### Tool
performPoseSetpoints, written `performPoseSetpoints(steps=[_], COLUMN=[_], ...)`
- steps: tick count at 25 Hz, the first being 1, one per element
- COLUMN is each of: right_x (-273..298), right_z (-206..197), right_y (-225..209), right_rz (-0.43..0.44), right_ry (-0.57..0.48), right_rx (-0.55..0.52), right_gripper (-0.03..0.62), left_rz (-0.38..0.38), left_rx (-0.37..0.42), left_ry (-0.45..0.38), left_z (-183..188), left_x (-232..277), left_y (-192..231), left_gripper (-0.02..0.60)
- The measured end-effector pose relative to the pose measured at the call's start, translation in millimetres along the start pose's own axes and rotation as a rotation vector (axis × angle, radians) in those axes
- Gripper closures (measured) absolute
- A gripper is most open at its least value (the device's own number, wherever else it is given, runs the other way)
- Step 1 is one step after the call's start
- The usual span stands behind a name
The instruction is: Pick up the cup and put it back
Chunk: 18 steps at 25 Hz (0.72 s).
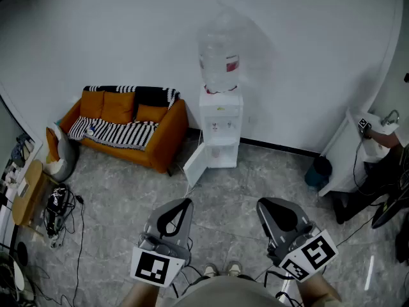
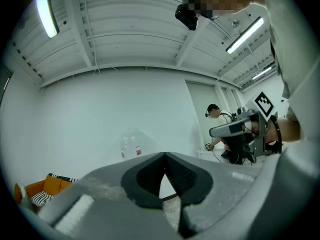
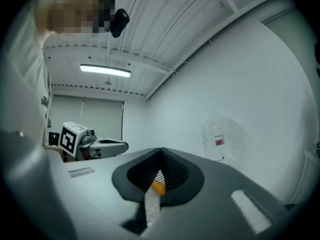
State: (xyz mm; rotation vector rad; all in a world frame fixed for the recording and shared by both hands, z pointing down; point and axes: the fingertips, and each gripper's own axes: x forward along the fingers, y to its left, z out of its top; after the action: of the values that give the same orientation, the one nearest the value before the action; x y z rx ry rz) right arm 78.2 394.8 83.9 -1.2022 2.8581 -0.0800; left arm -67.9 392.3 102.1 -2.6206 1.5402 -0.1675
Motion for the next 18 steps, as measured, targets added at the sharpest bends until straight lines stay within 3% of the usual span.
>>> performPoseSetpoints(steps=[11,12,14,15,18], right_x=[-22.8,-24.4,-27.7,-30.0,-39.4], right_z=[5.2,7.1,11.3,12.3,10.5], right_y=[-22.4,-24.3,-29.8,-33.3,-42.9], right_rz=[-0.038,-0.037,-0.034,-0.037,-0.051], right_ry=[-0.057,-0.069,-0.093,-0.098,-0.089], right_rx=[0.025,0.028,0.038,0.039,0.024], right_gripper=[0.589,0.535,0.341,0.293,0.275], left_rz=[0.014,0.012,0.010,0.009,0.008], left_rx=[0.002,-0.001,-0.007,-0.009,-0.004], left_ry=[0.005,0.008,0.016,0.019,0.026], left_z=[3.3,2.5,1.0,0.5,0.7], left_x=[10.6,12.1,16.8,19.4,25.5], left_y=[-15.2,-17.3,-21.8,-24.5,-34.6], left_gripper=[0.580,0.579,0.579,0.580,0.579])
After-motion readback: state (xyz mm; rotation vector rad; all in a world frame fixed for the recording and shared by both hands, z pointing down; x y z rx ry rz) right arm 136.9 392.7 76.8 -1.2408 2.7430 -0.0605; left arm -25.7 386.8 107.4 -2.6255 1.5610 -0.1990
